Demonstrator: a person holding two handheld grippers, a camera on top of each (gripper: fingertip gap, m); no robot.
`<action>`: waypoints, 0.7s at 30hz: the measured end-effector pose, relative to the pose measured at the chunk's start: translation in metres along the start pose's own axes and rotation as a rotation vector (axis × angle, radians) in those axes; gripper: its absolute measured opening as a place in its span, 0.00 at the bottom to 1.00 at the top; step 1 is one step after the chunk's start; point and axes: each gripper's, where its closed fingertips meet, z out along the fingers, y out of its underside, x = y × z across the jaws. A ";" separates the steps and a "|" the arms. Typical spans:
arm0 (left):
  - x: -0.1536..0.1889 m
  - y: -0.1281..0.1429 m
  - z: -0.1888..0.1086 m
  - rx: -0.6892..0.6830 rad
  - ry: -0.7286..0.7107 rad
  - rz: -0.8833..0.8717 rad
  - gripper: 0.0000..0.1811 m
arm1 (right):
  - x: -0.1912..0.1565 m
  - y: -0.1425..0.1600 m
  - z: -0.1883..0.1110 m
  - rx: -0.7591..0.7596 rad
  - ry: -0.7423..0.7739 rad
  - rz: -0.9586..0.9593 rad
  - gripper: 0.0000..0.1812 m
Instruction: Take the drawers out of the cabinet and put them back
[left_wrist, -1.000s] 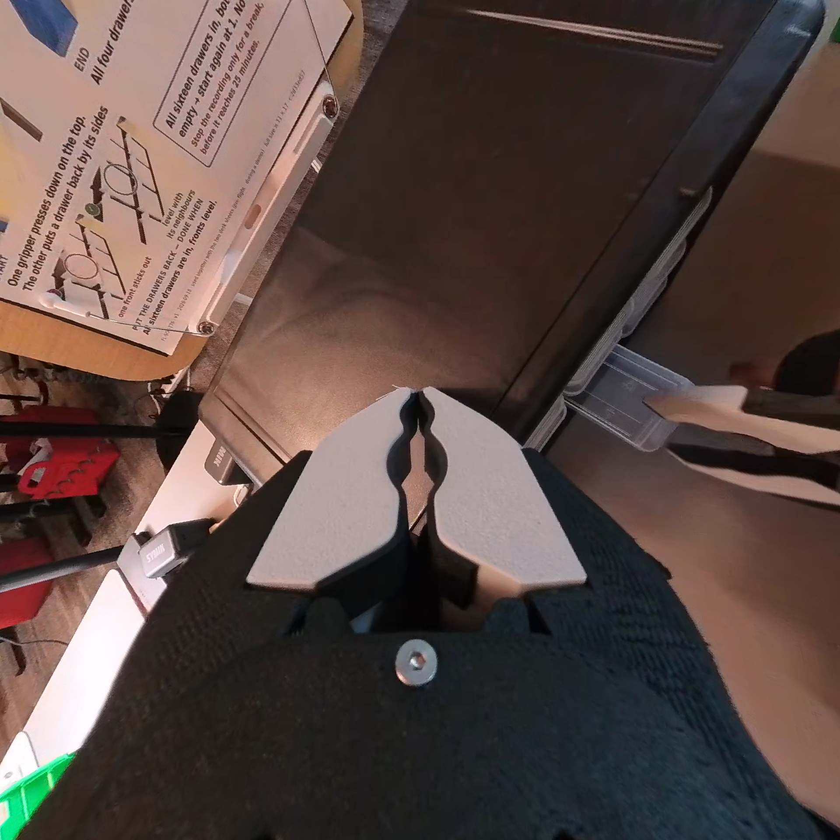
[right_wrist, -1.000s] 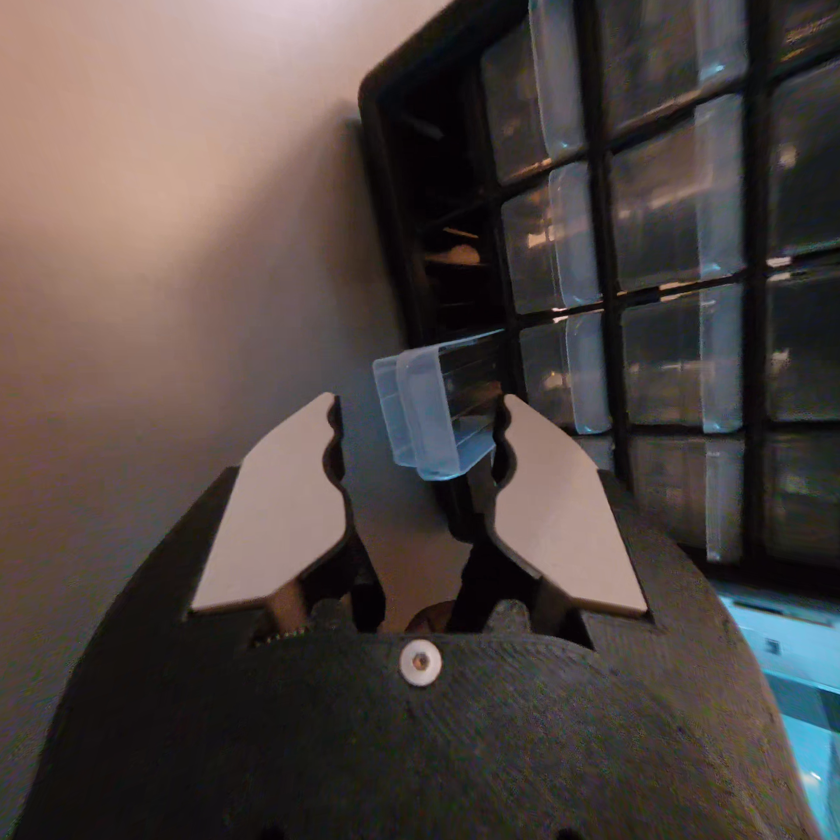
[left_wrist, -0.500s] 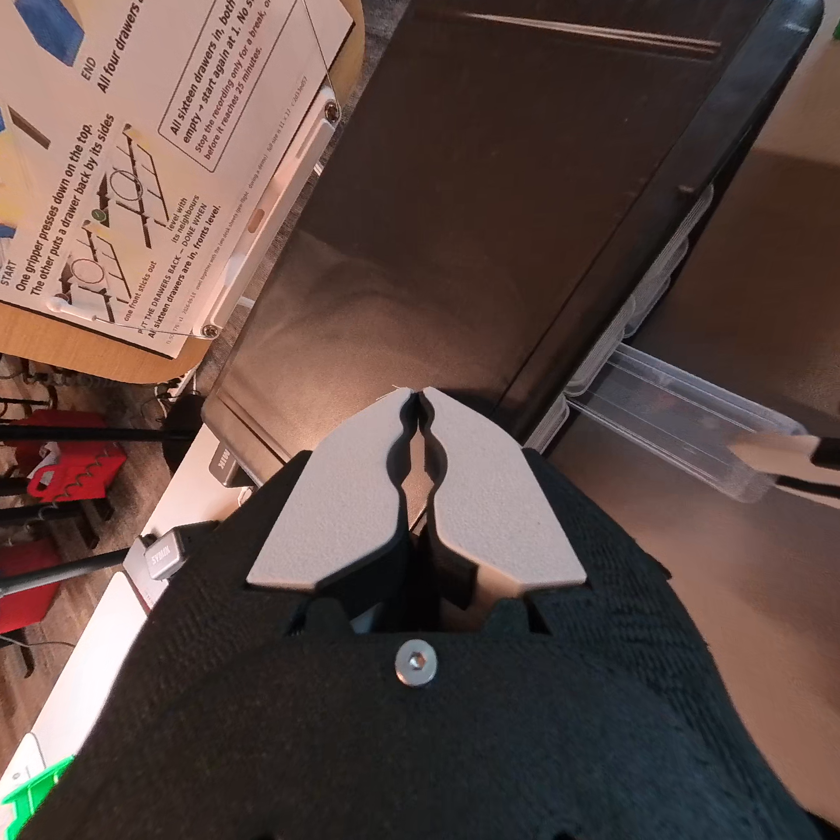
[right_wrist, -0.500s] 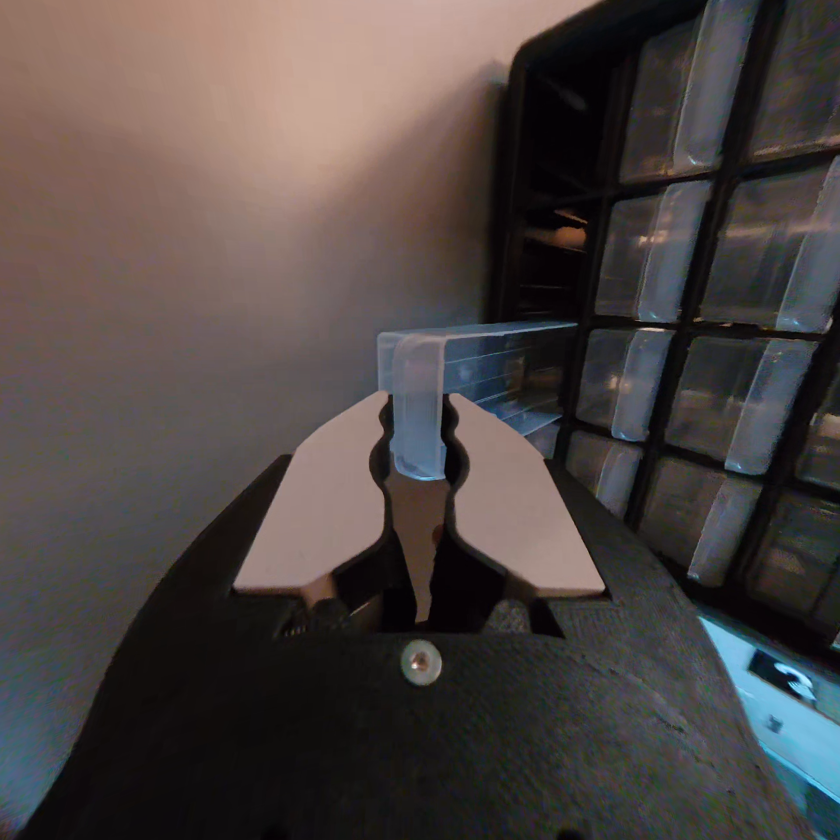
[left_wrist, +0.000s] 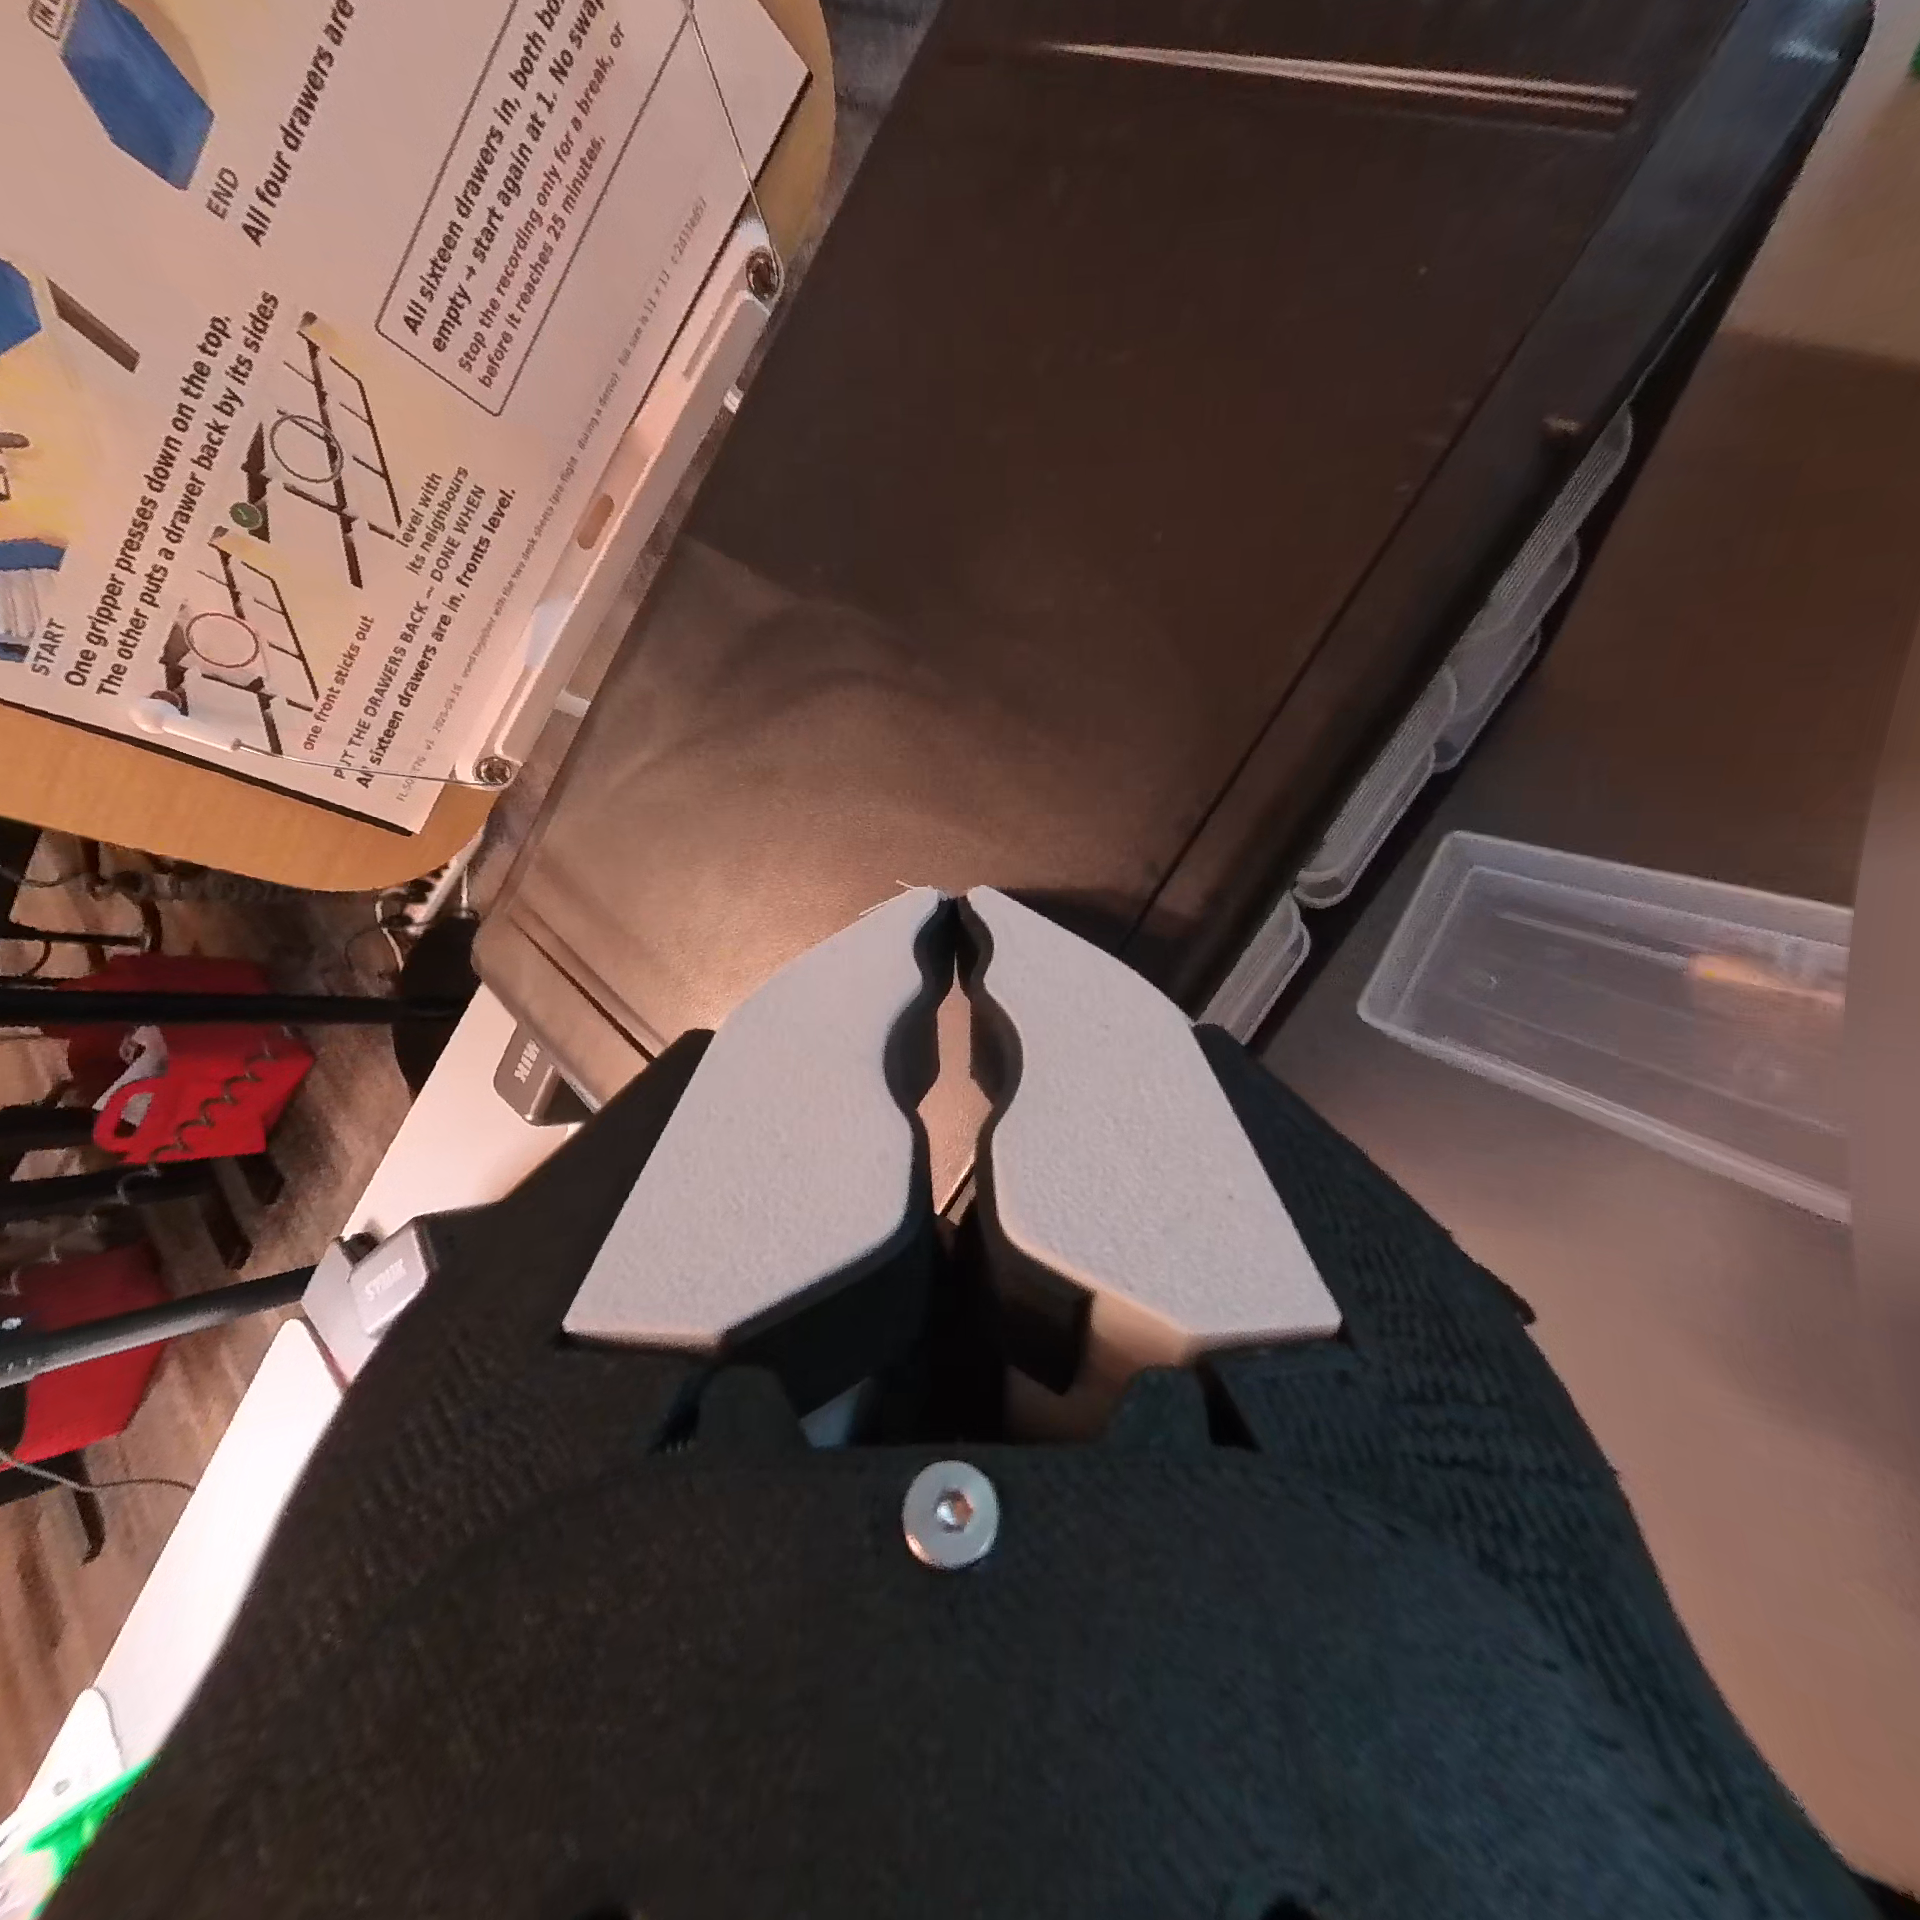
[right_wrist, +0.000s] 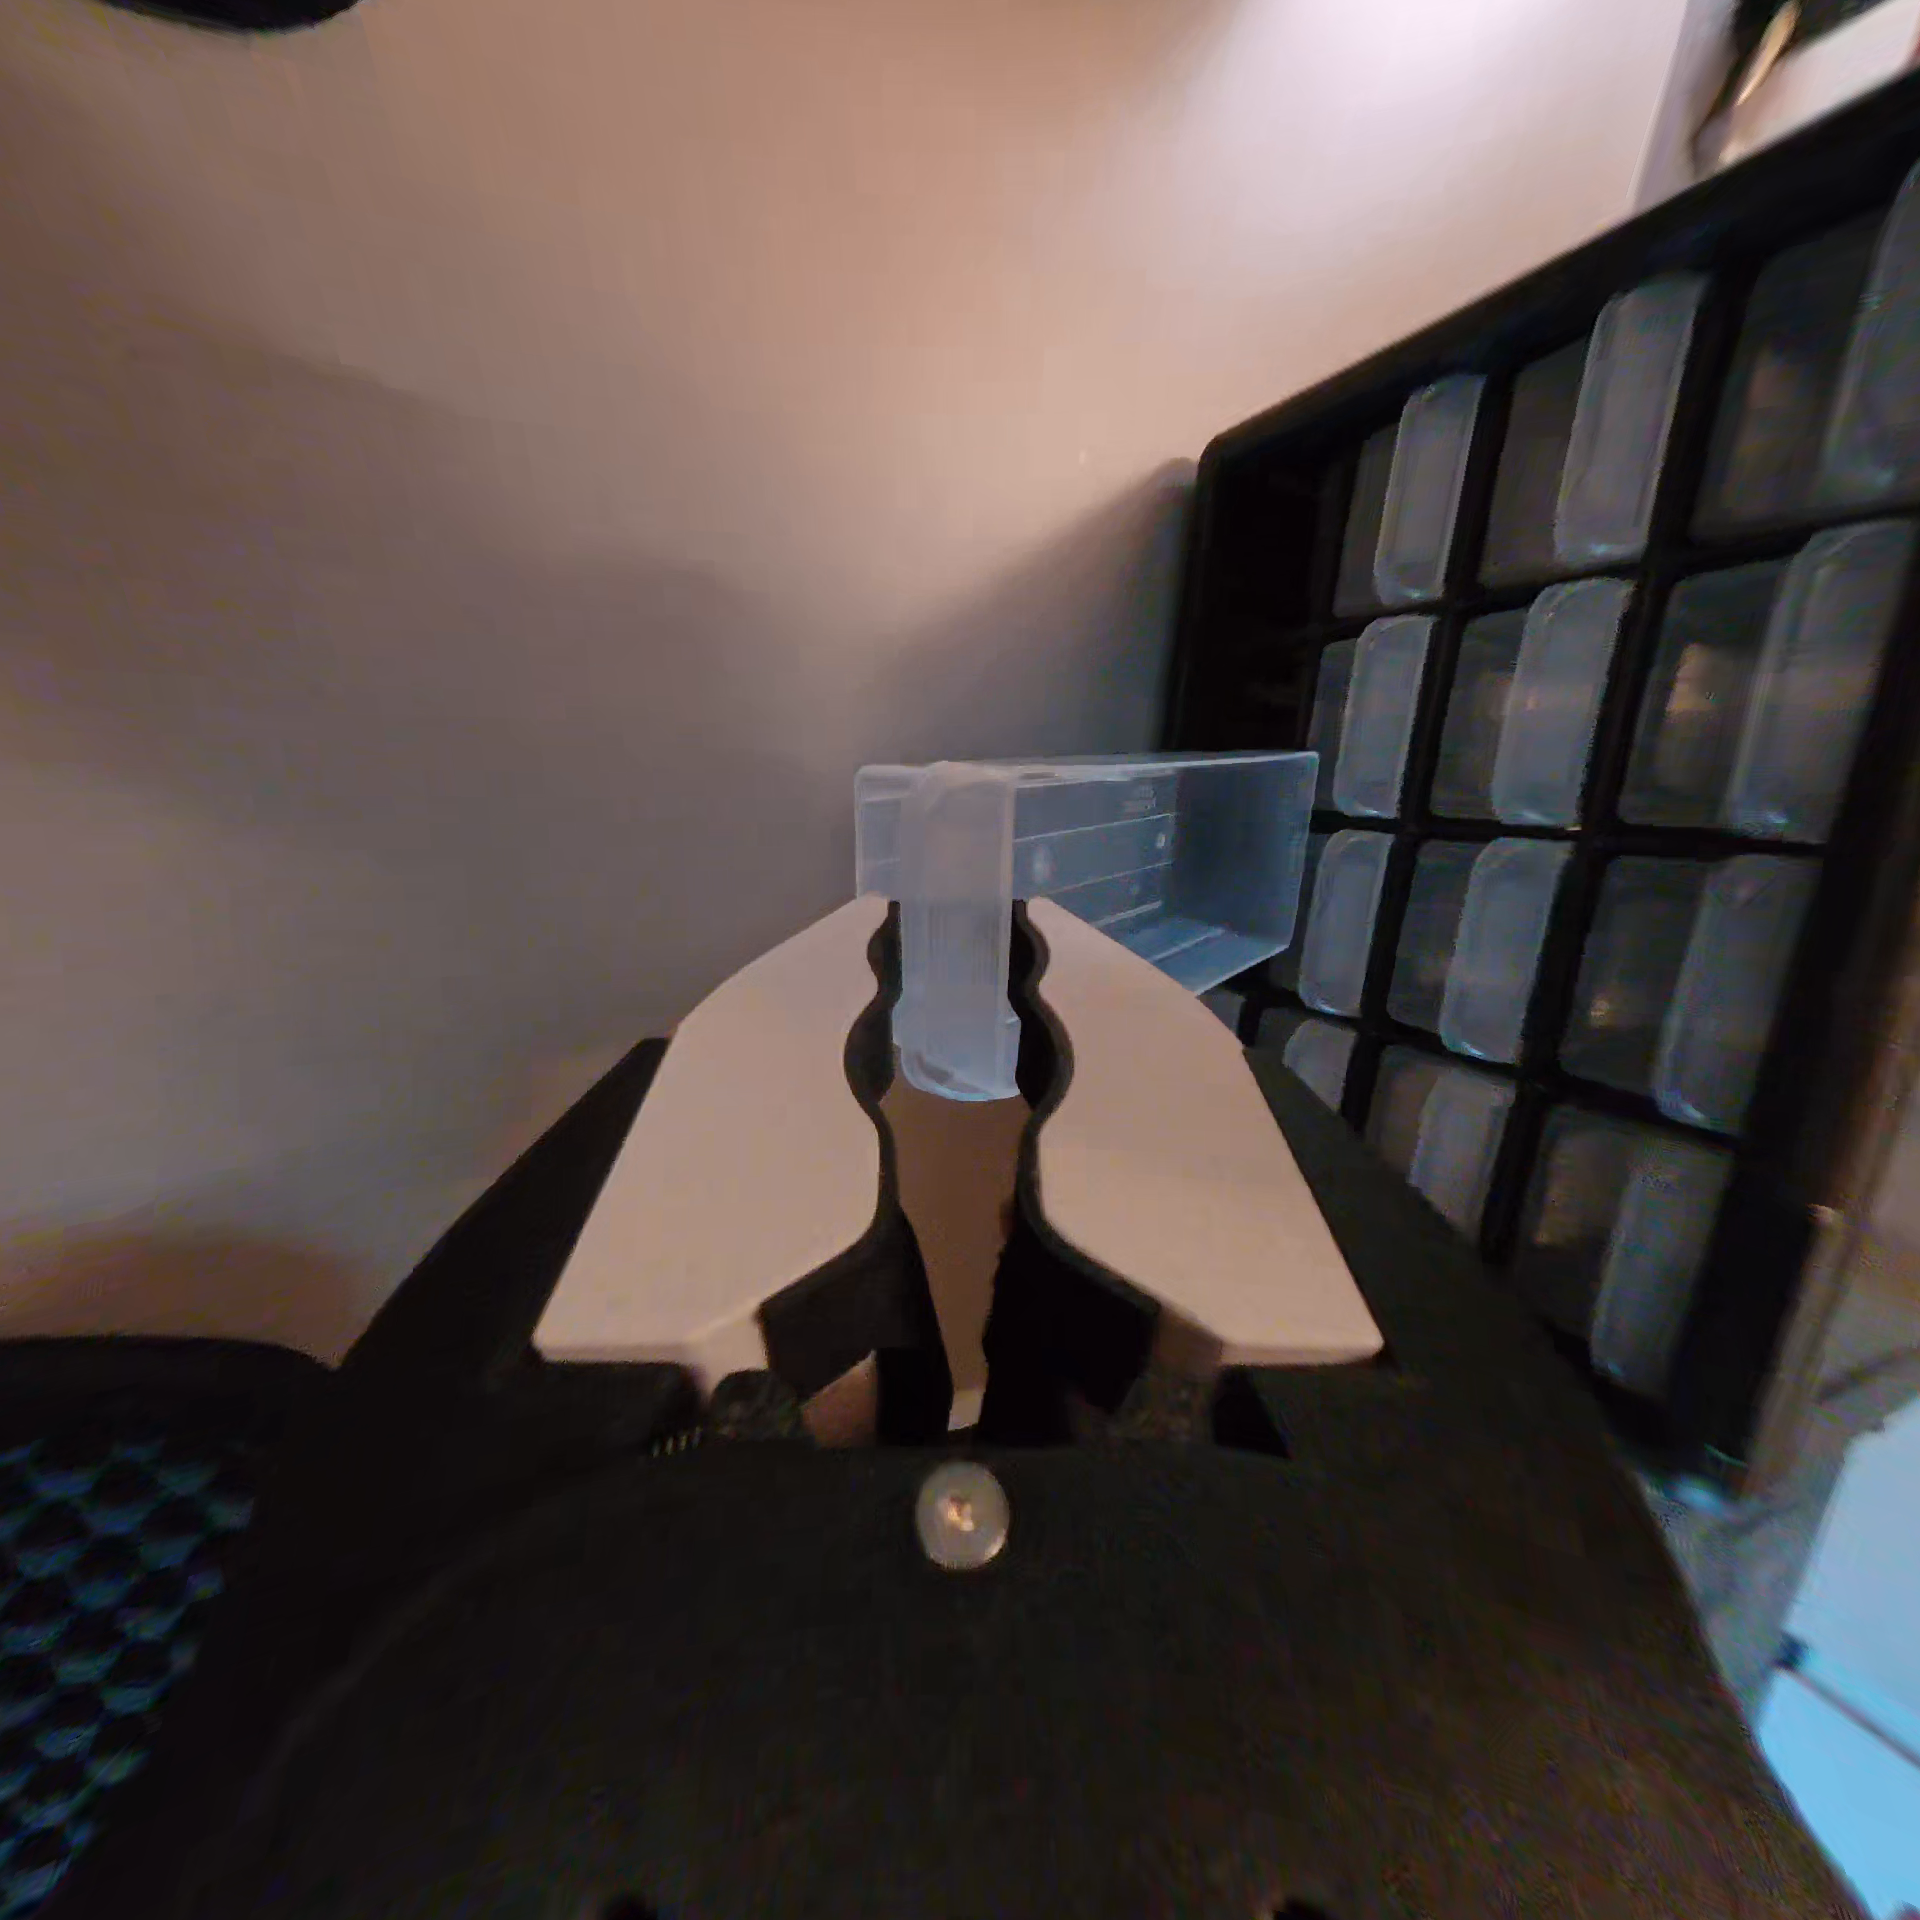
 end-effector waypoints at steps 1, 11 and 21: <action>0.000 0.000 0.000 0.014 -0.001 -0.004 0.00 | -0.004 -0.001 -0.006 0.017 0.030 -0.035 0.11; 0.054 0.001 -0.118 0.924 0.357 -0.404 0.28 | -0.037 -0.010 -0.072 0.394 0.645 -0.208 0.11; 0.211 0.055 -0.148 1.131 1.307 -0.807 0.49 | -0.097 -0.070 -0.063 0.710 0.797 -0.371 0.11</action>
